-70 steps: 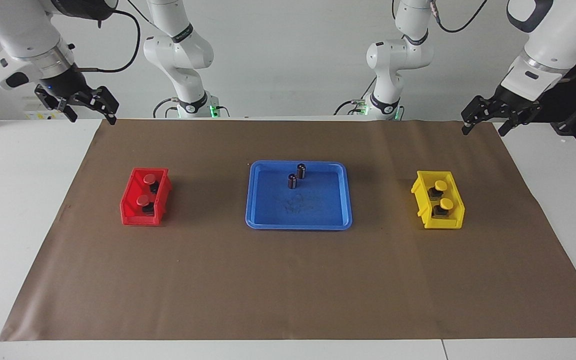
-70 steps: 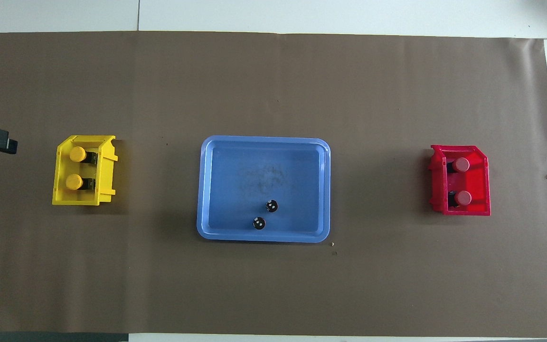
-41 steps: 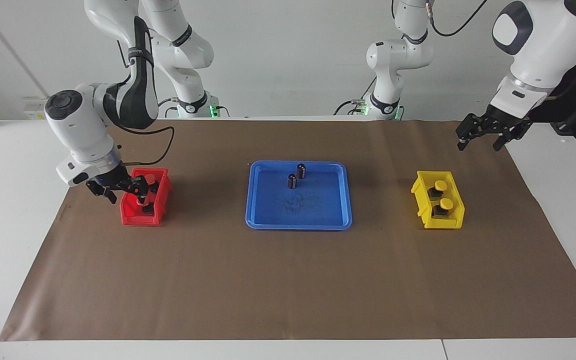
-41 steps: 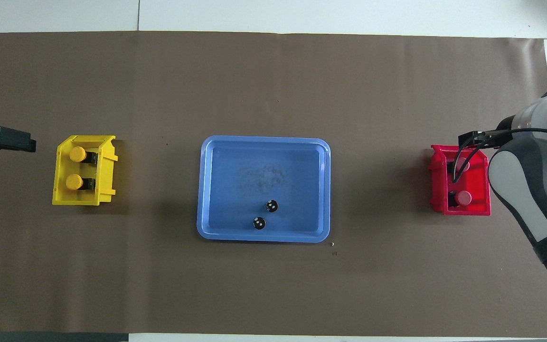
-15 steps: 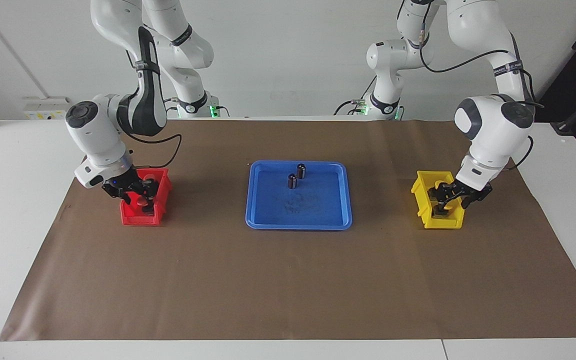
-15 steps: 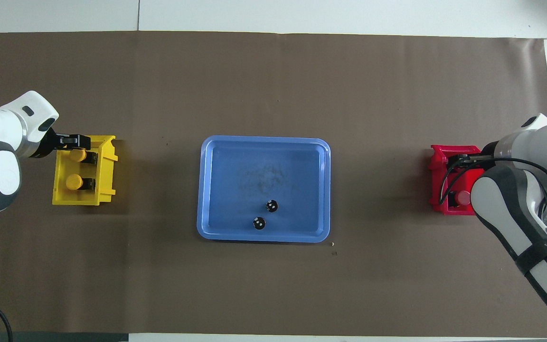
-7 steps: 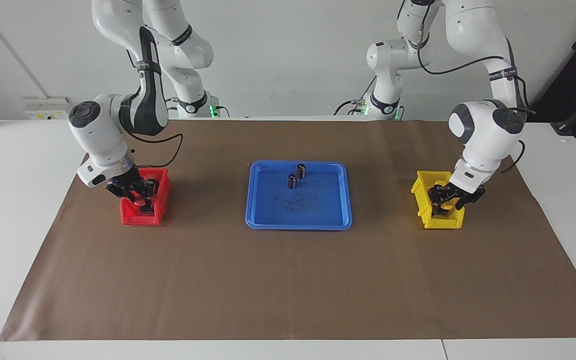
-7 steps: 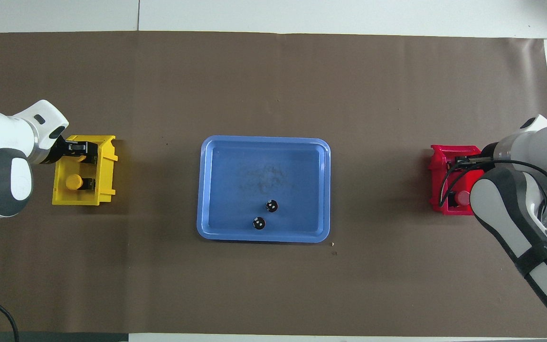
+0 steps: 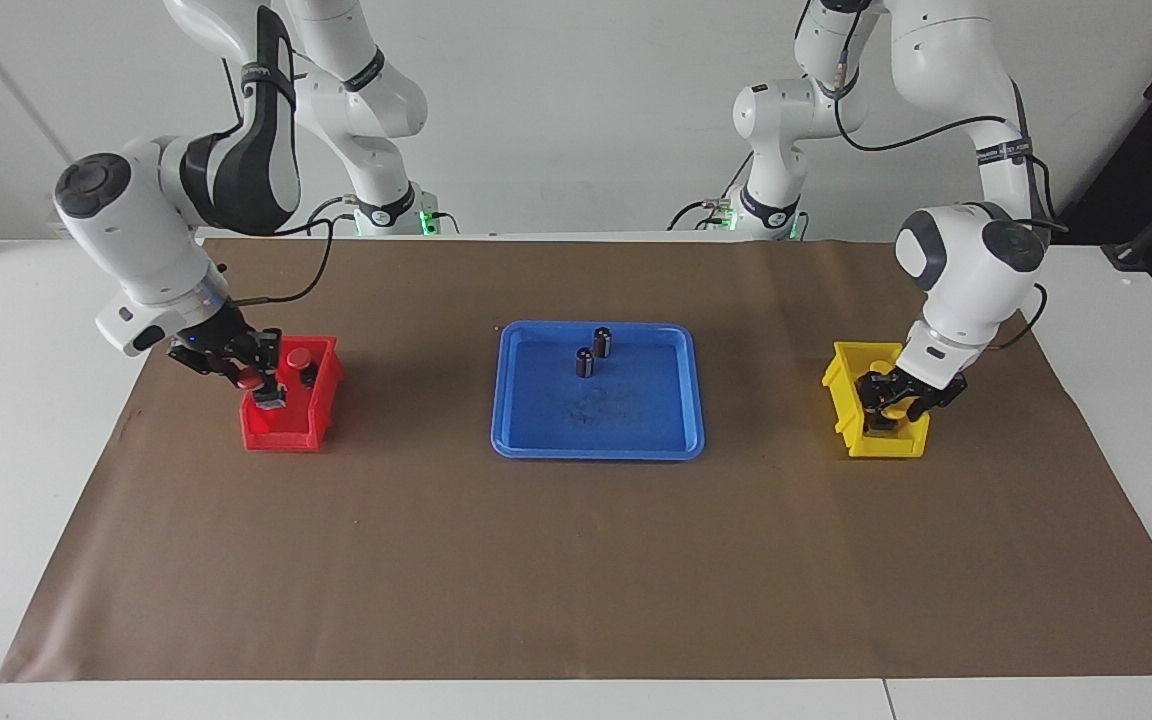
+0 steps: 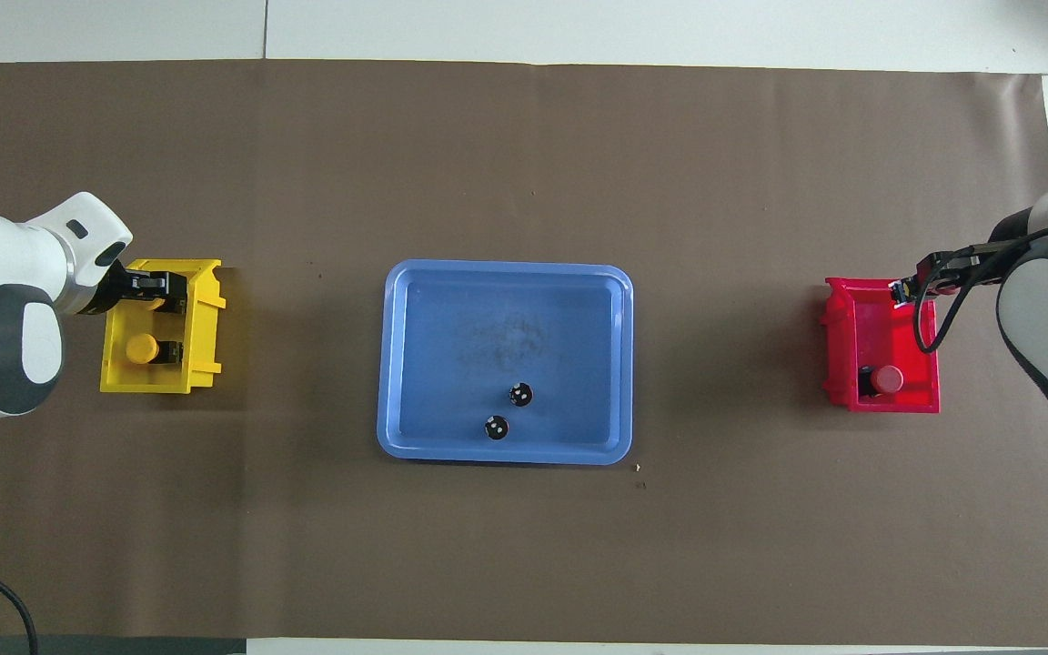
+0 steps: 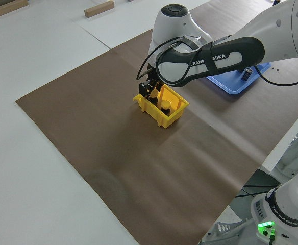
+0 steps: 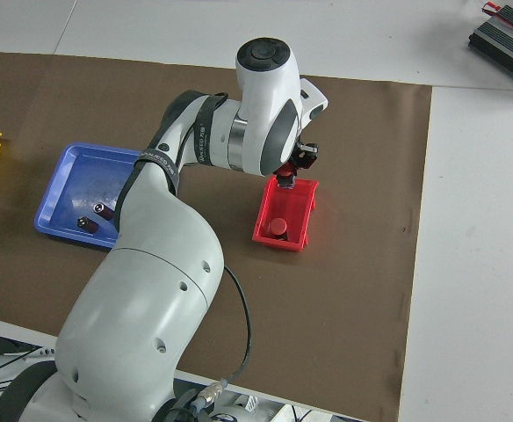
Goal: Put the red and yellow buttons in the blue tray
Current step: 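Carry the red button to the tray while the left gripper lifts yellow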
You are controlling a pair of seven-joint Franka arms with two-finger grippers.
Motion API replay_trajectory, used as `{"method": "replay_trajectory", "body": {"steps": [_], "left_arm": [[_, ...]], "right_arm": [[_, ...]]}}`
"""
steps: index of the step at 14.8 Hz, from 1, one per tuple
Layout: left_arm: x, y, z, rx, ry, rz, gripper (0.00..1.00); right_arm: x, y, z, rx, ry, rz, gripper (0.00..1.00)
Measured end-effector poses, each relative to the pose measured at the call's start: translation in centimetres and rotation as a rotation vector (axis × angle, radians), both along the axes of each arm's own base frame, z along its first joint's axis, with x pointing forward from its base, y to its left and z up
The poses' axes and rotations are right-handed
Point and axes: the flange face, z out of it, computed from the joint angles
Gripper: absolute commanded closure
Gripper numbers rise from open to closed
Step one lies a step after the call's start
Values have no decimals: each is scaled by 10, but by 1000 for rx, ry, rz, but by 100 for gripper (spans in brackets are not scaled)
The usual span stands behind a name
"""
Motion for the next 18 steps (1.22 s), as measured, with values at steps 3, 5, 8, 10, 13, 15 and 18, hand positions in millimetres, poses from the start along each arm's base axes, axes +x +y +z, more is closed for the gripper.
{"method": "replay_trajectory", "body": {"steps": [3,5,8,10,13,15,18], "left_arm": [[0,1,-1,0,2,1,98],[0,0,-1,0,3,1,98],[0,-1,0,-2,1,21,98],[4,-3,6,-5,-8,36,98],[16,-4,32,-6,-9,41,98],[26,-4,58,-7,-6,42,98],[36,-4,120,-7,35,41,98]], "right_arm": [[18,81,37,-3,-7,-74,90],[23,171,35,1,-37,-153,92],[14,293,6,32,-87,-224,92],[3,351,-21,45,-92,-253,92],[-11,405,-66,18,-84,-259,88],[-19,427,-95,0,-68,-258,86],[-25,440,-127,-22,-45,-242,81]]}}
